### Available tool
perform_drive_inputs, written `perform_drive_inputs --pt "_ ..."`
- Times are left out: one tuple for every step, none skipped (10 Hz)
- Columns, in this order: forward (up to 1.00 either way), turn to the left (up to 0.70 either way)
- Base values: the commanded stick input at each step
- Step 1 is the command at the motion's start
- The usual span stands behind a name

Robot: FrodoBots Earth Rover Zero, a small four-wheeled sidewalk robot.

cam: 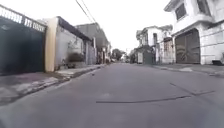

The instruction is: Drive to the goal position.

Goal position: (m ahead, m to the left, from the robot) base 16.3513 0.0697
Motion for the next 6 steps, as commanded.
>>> perform_drive_inputs --pt "1.0 0.04" --pt "1.0 0.04" --pt "1.0 0.04" --pt "1.0 0.04" --pt "1.0 0.04" --pt "1.0 0.04"
